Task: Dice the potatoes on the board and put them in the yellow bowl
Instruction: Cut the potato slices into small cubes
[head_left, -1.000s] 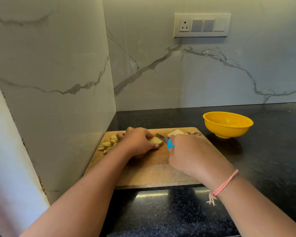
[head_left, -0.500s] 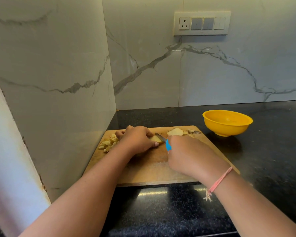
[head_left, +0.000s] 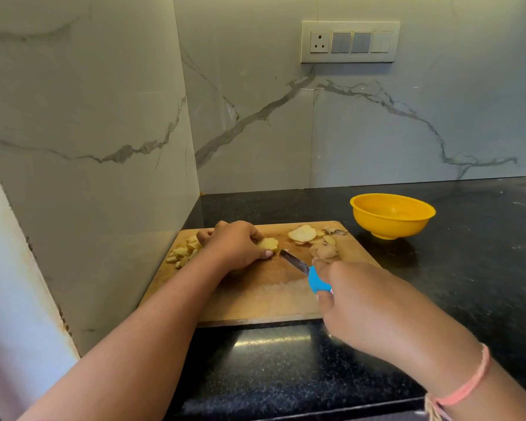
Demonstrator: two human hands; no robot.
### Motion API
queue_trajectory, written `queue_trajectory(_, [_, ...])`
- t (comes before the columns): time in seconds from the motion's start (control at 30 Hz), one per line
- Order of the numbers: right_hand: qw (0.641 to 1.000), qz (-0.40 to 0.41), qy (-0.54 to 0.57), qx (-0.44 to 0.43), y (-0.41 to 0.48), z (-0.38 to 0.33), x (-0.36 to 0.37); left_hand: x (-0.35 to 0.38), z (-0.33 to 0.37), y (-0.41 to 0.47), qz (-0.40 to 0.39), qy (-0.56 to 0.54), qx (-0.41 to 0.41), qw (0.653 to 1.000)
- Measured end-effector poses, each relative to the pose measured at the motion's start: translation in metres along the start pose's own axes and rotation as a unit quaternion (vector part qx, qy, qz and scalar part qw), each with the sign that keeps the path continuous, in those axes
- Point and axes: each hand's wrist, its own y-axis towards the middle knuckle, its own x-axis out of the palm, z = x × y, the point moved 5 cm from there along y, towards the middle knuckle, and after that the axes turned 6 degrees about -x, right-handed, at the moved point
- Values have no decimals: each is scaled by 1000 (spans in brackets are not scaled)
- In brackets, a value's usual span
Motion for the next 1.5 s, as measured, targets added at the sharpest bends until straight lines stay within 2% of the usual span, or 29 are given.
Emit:
queue_trajectory(0.27, [992, 102, 79, -13, 8, 3, -13, 2, -10, 9, 23, -108, -1, 994])
queue_trajectory(0.53, [996, 64, 57, 1, 33, -5, 4, 0, -10, 7, 29, -112, -3, 993])
queue_trajectory(0.73, [998, 38, -28, 44, 52, -18, 16, 1, -12, 11, 20, -114, -4, 993])
queue_trajectory(0.8, [998, 29, -46, 32, 57, -25, 16, 1, -12, 12, 19, -116, -6, 993])
queue_trajectory(1.03, [1000, 23, -12, -17, 61, -31, 0, 1, -12, 12, 15, -122, -7, 992])
queue_trajectory(1.5, [1000, 0, -5, 5, 37, -19, 14, 1, -12, 12, 14, -124, 1, 992])
